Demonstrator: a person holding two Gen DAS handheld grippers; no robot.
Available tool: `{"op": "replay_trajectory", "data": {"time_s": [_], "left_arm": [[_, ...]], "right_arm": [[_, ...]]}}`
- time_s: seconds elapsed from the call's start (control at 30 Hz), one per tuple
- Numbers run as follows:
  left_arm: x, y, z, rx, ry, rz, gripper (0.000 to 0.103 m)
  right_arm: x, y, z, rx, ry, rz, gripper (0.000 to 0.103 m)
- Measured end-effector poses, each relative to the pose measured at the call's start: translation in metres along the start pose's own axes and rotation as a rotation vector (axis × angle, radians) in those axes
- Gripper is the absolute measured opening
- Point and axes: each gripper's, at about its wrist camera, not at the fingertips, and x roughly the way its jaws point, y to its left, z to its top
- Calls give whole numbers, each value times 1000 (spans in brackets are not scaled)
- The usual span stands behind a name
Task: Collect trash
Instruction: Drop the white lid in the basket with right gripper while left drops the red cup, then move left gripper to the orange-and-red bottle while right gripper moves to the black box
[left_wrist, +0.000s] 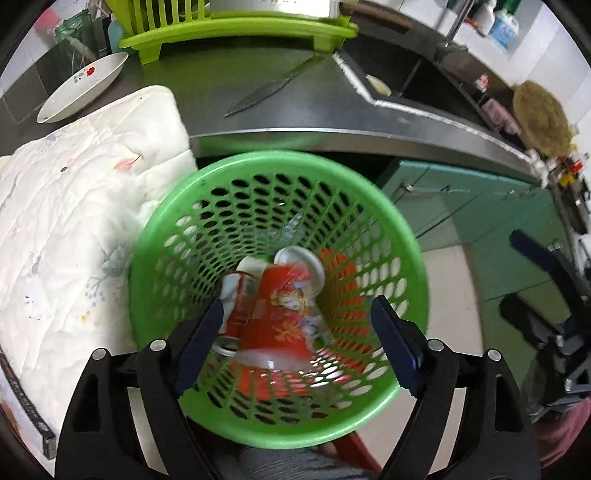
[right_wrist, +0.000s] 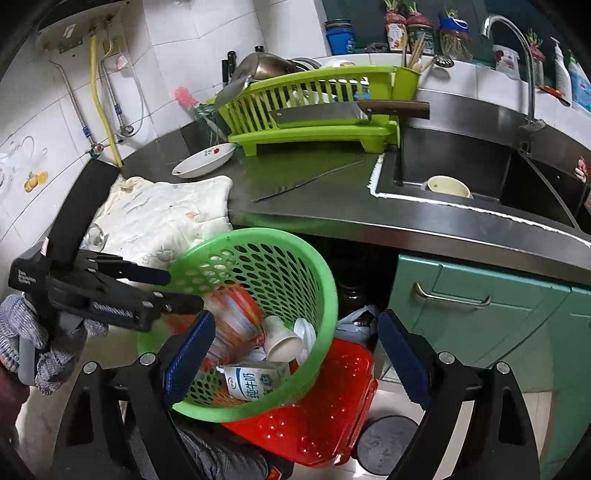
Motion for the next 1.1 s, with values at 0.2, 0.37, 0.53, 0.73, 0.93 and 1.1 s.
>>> {"op": "replay_trajectory", "data": {"time_s": [0.2,0.37,0.53,0.73,0.93,1.1], "left_arm": [[-19,8,-11,-21,-54,3,81],[-50,25,-31,-46,-116,33,81],[-86,47,-57,-68,-176,85,81],[-127,74,-90,-96,-231,177,81],[-162,114,-125,-136,-252,284,81],[-189,153,-150,-191,-258,360,81]], "right_arm": [[-6,-1,0,11,-12,-2,87],[-9,13,2,-21,-12,9,87],[-10,35,5,-56,-17,36,87],[-3,77,11,-117,-1,94,87],[10,122,15,-180,15,153,87],[18,158,19,-229,26,198,86]]}}
